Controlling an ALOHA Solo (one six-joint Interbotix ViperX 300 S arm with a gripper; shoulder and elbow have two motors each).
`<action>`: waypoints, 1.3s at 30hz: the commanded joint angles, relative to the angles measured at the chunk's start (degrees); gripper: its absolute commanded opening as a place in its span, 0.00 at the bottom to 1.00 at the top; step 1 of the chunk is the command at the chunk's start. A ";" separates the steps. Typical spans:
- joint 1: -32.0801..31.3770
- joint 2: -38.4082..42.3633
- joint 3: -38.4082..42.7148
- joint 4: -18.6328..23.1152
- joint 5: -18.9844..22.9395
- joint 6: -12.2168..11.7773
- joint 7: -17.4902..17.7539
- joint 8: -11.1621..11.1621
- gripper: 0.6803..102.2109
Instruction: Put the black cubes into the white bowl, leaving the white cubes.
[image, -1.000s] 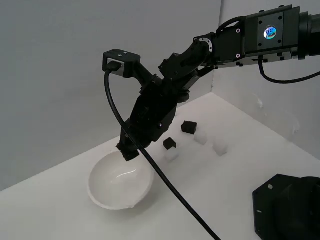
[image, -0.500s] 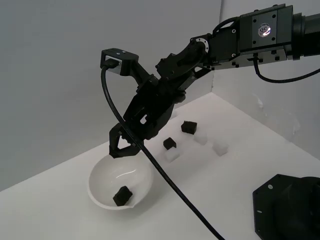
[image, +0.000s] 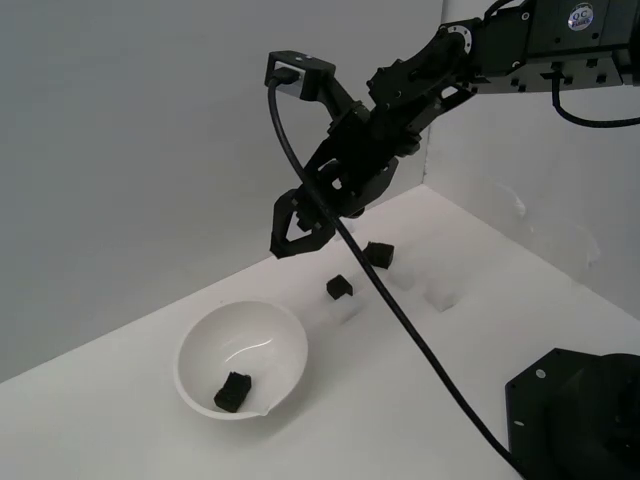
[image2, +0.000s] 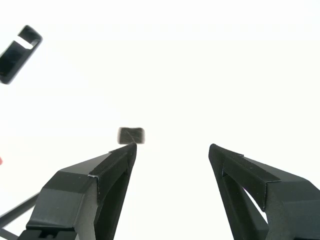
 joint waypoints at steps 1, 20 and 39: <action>3.78 2.20 2.64 0.18 -0.26 1.58 1.49 0.62 0.74; 16.52 -0.62 -0.35 2.99 2.46 11.43 1.85 1.32 0.44; 18.98 -5.98 -5.54 6.24 5.89 10.20 -8.00 5.19 0.91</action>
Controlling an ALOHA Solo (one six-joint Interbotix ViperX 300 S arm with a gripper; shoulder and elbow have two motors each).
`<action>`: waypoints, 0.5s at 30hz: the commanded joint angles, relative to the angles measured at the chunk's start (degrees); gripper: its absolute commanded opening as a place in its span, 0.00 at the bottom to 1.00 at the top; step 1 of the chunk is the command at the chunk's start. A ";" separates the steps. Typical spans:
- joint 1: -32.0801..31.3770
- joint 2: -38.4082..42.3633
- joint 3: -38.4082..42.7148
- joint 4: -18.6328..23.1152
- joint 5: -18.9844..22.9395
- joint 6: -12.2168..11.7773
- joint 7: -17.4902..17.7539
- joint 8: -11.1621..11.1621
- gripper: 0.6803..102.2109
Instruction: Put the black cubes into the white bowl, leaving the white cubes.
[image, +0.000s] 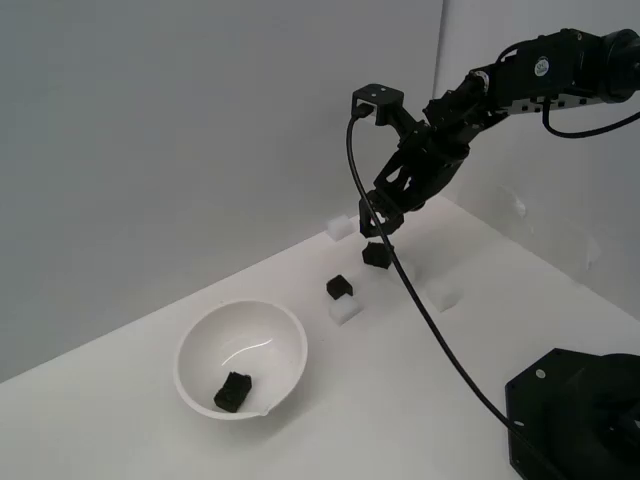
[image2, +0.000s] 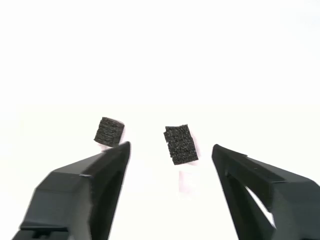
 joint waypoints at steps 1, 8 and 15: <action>0.44 0.53 1.05 1.05 0.62 -1.67 -1.85 0.62 0.94; 0.53 0.00 0.53 2.55 2.20 -1.93 -4.04 1.58 0.98; 0.53 -2.72 -2.29 2.64 2.29 -1.93 -5.36 1.58 0.98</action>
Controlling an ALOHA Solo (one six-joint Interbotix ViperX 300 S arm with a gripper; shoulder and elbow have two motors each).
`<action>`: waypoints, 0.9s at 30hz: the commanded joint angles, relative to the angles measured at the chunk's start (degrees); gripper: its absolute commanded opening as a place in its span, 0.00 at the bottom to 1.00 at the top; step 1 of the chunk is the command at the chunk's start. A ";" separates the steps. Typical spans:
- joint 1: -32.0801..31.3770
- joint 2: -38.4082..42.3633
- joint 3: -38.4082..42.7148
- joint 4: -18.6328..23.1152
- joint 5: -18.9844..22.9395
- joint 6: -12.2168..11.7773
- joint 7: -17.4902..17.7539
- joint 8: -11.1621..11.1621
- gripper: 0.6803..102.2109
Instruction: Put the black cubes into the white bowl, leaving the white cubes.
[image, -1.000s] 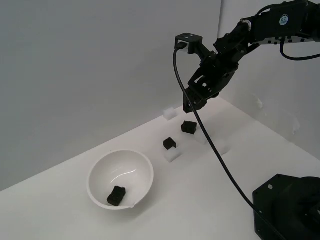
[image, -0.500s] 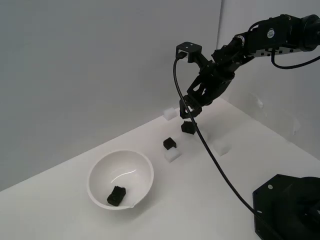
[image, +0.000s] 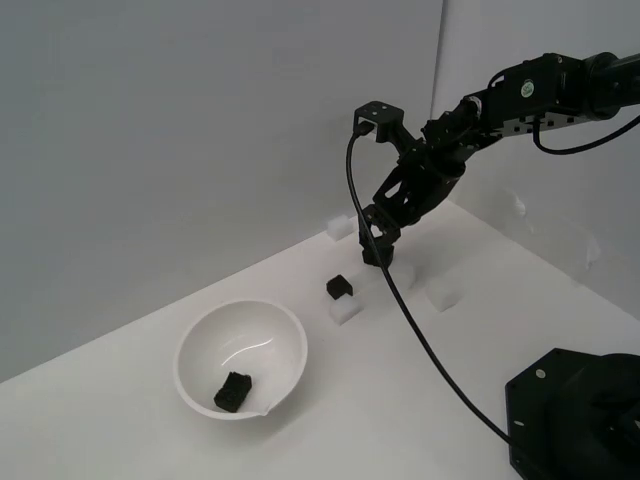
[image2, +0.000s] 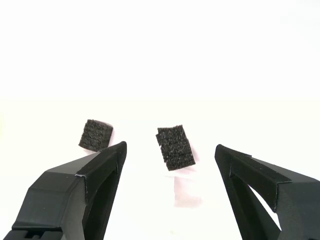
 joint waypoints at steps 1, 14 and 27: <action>0.44 -0.26 0.09 0.26 -0.09 -0.70 -0.18 0.35 0.98; 0.97 -5.36 -5.10 0.09 -0.26 -0.70 -3.25 1.85 0.98; 1.41 -7.47 -7.21 0.18 -0.26 -0.70 -3.34 2.29 0.78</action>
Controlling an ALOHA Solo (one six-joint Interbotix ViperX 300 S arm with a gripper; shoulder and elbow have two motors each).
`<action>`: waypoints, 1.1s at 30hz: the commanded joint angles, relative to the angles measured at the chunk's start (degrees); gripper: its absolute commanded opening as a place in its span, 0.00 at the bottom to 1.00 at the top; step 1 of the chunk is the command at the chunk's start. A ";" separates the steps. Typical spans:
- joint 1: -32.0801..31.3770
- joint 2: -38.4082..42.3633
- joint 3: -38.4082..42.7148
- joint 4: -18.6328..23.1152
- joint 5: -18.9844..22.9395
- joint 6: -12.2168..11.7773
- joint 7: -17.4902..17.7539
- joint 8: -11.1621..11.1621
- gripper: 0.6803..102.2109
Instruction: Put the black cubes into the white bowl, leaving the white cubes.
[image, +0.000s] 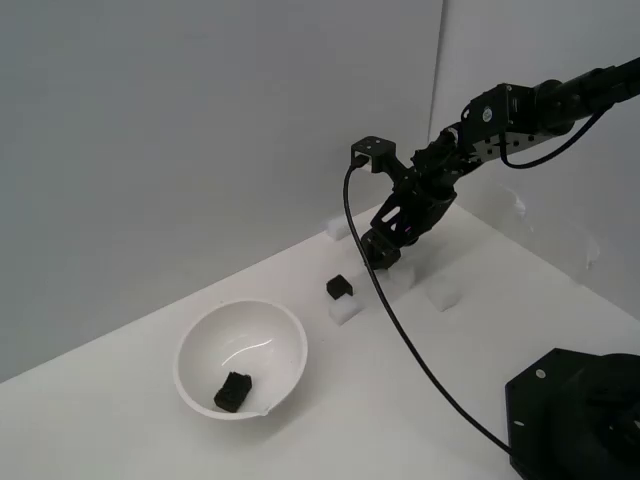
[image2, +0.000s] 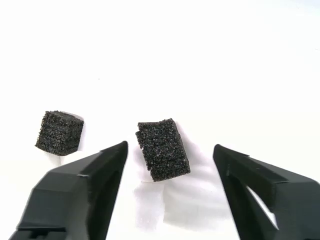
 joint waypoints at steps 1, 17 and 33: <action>0.44 1.58 1.67 0.18 -0.26 -0.70 -0.18 0.44 0.66; 0.44 10.02 10.28 0.97 0.70 -0.70 2.81 0.26 0.02; -7.29 25.14 25.31 0.44 0.09 -0.70 6.42 -3.87 0.02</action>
